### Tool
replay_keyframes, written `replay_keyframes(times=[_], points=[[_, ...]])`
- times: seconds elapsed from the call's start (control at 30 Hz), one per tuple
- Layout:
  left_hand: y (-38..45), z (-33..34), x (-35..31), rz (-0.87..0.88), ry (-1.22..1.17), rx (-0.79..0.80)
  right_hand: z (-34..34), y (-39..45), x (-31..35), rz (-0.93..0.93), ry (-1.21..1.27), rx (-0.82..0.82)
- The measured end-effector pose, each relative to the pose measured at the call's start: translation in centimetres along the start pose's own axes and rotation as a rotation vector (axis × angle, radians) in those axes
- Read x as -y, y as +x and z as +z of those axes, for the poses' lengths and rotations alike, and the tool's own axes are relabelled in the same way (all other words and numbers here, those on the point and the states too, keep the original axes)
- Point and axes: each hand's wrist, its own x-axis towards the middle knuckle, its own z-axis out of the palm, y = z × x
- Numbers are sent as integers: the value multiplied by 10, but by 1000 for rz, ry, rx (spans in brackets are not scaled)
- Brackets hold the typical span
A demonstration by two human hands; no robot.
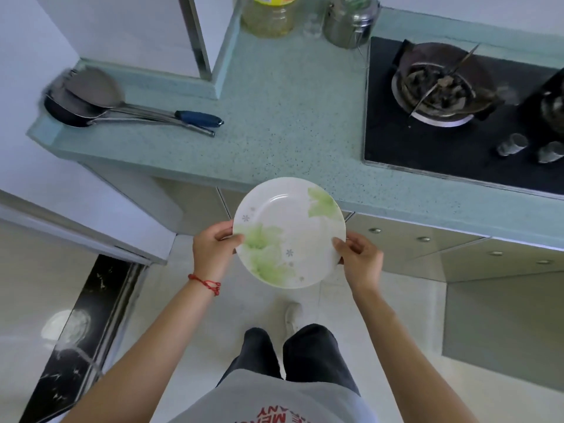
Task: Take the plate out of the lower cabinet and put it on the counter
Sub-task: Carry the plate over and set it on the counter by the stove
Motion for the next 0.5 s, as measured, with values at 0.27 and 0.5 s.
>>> replay_keyframes(times=[0.27, 0.5], points=[[54, 37, -20, 4, 9, -31, 4, 69, 21, 2, -27, 14], [97, 71, -41, 3, 38, -37, 5, 132, 42, 4, -45, 66]])
